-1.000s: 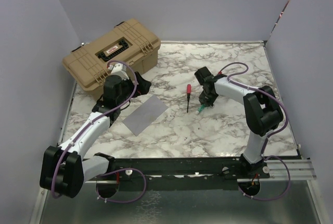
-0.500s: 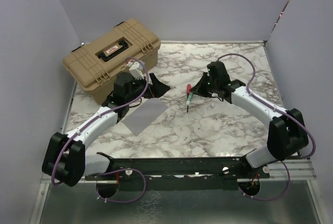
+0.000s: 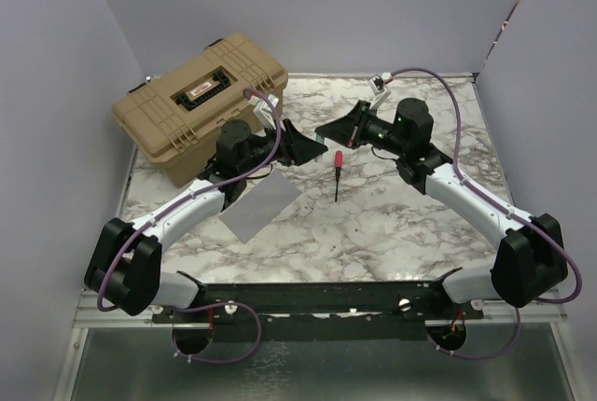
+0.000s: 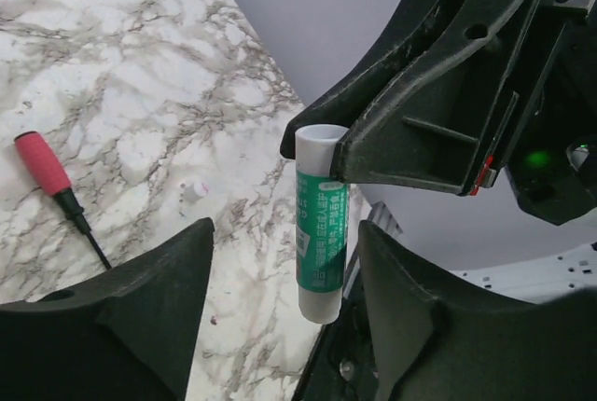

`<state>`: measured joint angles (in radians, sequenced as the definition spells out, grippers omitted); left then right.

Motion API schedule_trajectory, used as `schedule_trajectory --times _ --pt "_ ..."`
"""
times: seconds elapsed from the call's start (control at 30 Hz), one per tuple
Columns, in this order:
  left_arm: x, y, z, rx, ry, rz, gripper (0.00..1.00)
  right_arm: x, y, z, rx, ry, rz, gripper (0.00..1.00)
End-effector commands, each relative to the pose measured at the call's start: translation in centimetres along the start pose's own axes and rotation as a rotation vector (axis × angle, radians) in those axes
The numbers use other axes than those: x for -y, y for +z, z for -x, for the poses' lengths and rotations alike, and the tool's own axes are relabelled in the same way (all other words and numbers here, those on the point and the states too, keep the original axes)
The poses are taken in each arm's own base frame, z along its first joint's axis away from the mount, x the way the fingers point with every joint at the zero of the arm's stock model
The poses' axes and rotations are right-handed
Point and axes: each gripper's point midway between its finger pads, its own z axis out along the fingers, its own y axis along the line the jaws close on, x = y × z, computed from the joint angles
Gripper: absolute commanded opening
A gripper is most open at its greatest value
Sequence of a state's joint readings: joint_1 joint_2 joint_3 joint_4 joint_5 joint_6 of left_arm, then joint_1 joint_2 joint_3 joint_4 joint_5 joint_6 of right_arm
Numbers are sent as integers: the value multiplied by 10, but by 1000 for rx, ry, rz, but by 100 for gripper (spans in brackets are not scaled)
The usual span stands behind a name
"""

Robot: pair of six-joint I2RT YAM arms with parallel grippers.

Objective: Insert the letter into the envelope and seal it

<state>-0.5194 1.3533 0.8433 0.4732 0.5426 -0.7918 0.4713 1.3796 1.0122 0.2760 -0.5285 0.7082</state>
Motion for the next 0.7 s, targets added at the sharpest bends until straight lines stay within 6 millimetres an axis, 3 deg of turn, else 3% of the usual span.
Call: schedule_trajectory --times 0.0,0.33,0.4,0.57,0.67 --pt "26 1 11 20 -11 -99 58 -32 -4 6 6 -57 158 0" --pt "34 3 -1 -49 -19 -182 0 -32 -5 -9 -81 -96 189 0" --pt "35 1 -2 -52 9 -192 0 -29 -5 -11 -103 -116 170 2" --pt "39 -8 -9 -76 111 -228 0 -22 -9 -5 -129 -177 81 41" --pt "40 -16 -13 -107 157 -250 0 -19 -16 -3 -160 -262 43 50"
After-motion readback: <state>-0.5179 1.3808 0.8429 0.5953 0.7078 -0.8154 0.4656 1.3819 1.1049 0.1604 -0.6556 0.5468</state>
